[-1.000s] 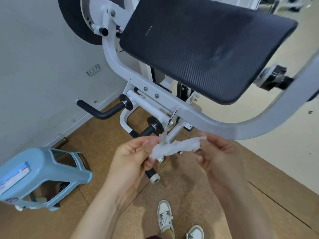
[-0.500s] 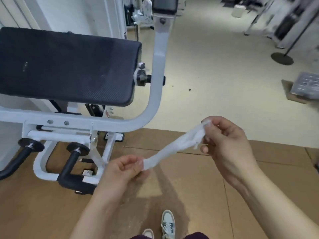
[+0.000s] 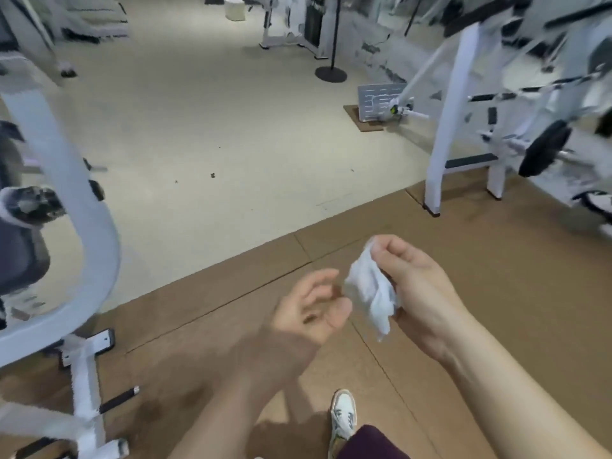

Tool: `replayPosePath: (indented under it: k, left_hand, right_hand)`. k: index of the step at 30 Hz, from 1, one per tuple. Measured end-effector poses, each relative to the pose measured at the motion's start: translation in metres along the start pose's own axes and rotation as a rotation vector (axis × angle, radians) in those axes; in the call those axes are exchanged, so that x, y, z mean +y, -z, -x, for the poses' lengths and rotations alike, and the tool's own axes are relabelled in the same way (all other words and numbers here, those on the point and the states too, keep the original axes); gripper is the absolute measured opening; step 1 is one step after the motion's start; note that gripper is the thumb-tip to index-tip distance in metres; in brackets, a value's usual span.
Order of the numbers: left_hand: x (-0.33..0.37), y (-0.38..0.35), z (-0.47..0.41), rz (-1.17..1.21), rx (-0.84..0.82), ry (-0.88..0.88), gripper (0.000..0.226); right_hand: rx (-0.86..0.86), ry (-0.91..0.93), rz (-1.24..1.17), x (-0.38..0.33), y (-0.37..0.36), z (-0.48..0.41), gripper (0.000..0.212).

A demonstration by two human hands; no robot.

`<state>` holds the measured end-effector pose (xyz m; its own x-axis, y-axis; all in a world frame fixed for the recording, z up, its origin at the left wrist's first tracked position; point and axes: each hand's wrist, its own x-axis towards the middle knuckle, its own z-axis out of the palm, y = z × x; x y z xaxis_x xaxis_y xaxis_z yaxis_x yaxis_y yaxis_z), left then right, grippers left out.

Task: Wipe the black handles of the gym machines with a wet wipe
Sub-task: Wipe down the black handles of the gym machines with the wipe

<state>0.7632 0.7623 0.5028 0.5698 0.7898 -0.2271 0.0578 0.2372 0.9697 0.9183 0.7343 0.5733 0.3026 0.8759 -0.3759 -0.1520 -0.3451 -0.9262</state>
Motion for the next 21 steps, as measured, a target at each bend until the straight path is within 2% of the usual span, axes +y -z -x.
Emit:
replayPosePath:
  k: [2,4,6,9,12,17,18,21]
  left_hand:
    - [0.005,-0.038,-0.026,-0.082,-0.094,-0.047,0.030]
    - [0.012,-0.070,-0.052,-0.058,-0.140,-0.093,0.020]
    - [0.022,-0.099,-0.076,0.067,-0.147,-0.084,0.024]
    - [0.038,-0.143,-0.123,0.181,-0.071,-0.012,0.020]
    - [0.056,-0.197,-0.173,0.152,-0.061,-0.019,0.021]
    - [0.074,-0.271,-0.243,0.274,-0.197,0.041,0.016]
    - [0.078,-0.280,-0.255,0.295,-0.242,0.075,0.021]
    - [0.087,-0.300,-0.300,0.344,-0.446,0.113,0.049]
  right_hand:
    - [0.094,0.031,0.002,-0.001,0.031,-0.004,0.021]
    - [0.203,0.032,-0.015,-0.002,0.066,-0.010,0.019]
    - [0.267,-0.007,-0.085,-0.003,0.107,-0.019,0.022]
    - [0.290,-0.074,-0.086,-0.007,0.177,-0.032,0.032]
    - [0.218,-0.045,-0.106,-0.014,0.249,-0.047,0.043]
    - [-0.061,0.041,0.062,-0.033,0.355,-0.072,0.056]
    - [-0.097,0.036,0.126,-0.039,0.372,-0.077,0.051]
    - [-0.129,0.064,0.283,-0.055,0.414,-0.093,0.010]
